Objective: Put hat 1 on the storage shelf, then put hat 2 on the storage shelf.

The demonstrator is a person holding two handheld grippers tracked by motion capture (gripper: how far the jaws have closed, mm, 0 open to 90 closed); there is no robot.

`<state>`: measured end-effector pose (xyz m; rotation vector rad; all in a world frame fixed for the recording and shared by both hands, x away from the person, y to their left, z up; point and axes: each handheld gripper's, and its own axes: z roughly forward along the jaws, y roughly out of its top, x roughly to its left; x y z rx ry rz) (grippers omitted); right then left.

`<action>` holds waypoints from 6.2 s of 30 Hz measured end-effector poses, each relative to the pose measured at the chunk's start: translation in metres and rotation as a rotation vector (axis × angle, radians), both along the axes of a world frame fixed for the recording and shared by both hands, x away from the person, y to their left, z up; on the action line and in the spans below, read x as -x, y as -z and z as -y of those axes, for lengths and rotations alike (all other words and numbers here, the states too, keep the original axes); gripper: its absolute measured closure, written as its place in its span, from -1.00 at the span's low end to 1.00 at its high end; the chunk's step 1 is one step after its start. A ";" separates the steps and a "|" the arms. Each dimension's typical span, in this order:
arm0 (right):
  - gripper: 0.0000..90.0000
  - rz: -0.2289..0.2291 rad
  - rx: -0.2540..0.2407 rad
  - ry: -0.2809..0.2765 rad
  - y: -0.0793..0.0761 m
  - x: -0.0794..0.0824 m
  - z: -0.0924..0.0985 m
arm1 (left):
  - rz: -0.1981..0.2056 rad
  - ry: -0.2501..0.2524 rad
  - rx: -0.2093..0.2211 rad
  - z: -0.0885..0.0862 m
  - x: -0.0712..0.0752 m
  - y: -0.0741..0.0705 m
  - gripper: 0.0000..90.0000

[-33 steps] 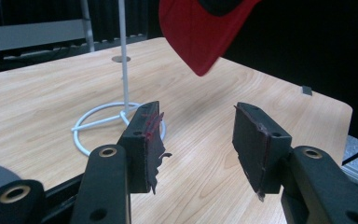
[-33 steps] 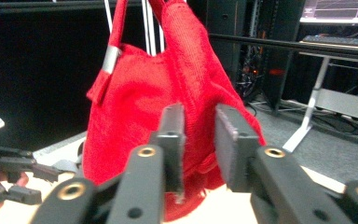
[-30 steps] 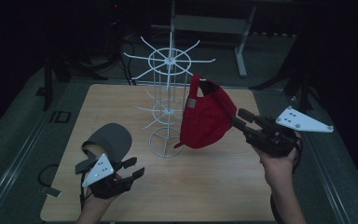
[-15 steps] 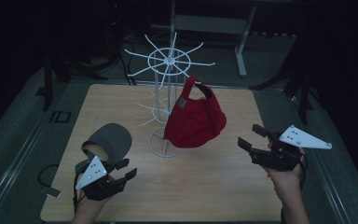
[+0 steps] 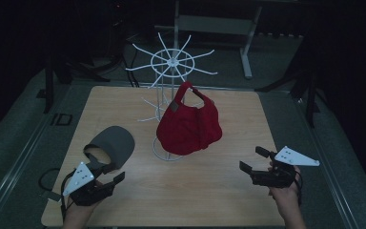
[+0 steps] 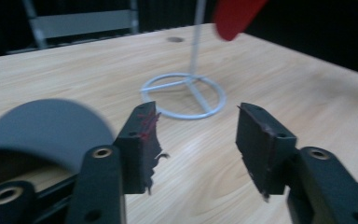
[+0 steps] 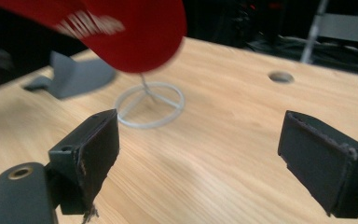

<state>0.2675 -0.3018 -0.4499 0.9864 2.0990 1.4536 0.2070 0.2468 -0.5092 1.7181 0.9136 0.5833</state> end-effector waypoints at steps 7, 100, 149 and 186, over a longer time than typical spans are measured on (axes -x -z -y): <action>-0.71 -0.034 0.026 -0.003 0.025 0.004 0.009 | -0.025 -0.133 -0.014 -0.038 0.003 0.009 -0.16; -0.69 -0.033 0.085 0.165 0.083 0.004 0.044 | 0.213 -0.001 -0.022 -0.049 -0.024 -0.117 0.95; -0.68 -0.050 0.086 0.151 0.086 0.007 0.046 | 0.383 0.146 -0.090 0.037 -0.083 -0.273 0.94; -0.68 -0.052 0.082 0.162 0.087 0.008 0.050 | 0.276 0.257 -0.066 0.046 -0.088 -0.217 0.43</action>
